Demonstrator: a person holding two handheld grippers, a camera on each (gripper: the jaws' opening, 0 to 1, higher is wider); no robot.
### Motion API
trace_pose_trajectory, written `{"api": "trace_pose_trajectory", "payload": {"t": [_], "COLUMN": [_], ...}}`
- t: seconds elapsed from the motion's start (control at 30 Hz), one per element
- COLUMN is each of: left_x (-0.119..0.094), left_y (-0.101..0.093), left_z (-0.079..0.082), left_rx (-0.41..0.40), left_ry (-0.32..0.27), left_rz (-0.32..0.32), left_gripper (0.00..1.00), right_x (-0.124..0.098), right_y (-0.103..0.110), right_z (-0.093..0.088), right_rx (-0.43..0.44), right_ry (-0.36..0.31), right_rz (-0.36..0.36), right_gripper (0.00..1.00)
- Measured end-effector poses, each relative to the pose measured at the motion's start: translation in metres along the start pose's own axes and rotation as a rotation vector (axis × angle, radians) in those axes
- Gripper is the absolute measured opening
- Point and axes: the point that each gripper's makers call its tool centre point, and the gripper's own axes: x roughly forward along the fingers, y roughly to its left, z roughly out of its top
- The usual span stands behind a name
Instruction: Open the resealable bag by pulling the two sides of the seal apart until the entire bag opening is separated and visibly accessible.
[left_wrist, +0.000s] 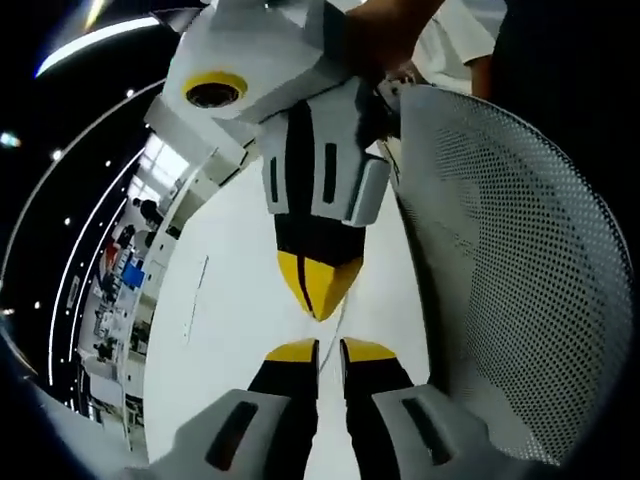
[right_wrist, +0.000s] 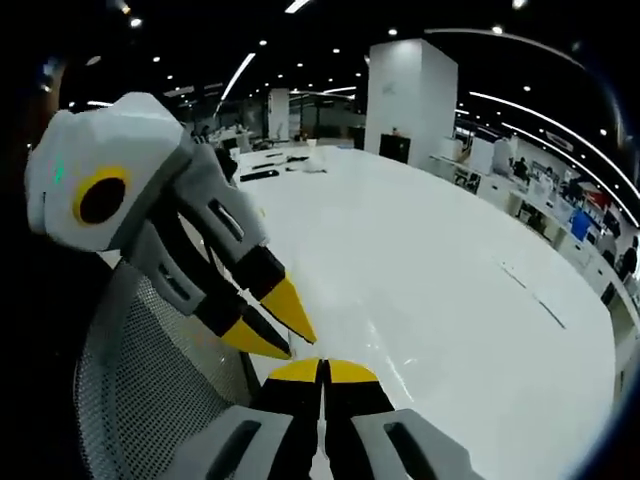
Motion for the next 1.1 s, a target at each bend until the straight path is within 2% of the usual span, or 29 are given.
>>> {"api": "trace_pose_trajectory", "payload": {"t": [0.27, 0.37, 0.6, 0.67, 0.7, 0.97, 1.1], "left_x": [-0.001, -0.002, -0.001, -0.001, -0.002, -0.001, -0.004], "left_y": [-0.004, -0.002, -0.001, -0.002, -0.001, -0.006, -0.007], "left_z": [-0.01, -0.008, -0.004, -0.003, -0.003, 0.0, 0.004], "left_rx": [0.031, -0.005, -0.028, -0.034, -0.036, -0.071, -0.057], "left_ry": [0.053, 0.035, 0.015, 0.004, 0.001, -0.022, -0.022], "left_rz": [-0.001, 0.013, 0.016, 0.016, 0.018, 0.003, -0.004], "left_gripper": [0.01, 0.0, 0.0, 0.0, 0.0, 0.0, 0.0], "right_x": [-0.003, -0.006, -0.012, -0.015, -0.015, -0.018, -0.024], "right_y": [-0.006, -0.013, -0.033, -0.038, -0.039, -0.051, -0.06], "right_z": [0.007, 0.013, 0.024, 0.03, 0.03, 0.038, 0.045], "right_rx": [0.016, 0.03, 0.061, 0.12, 0.124, 0.107, 0.098], "right_ry": [-0.023, -0.03, -0.064, -0.101, -0.102, -0.121, -0.139], "right_rz": [-0.011, -0.032, -0.093, -0.102, -0.105, -0.165, -0.197], "right_gripper": [0.0, 0.0, 0.0, 0.0, 0.0, 0.0, 0.0]}}
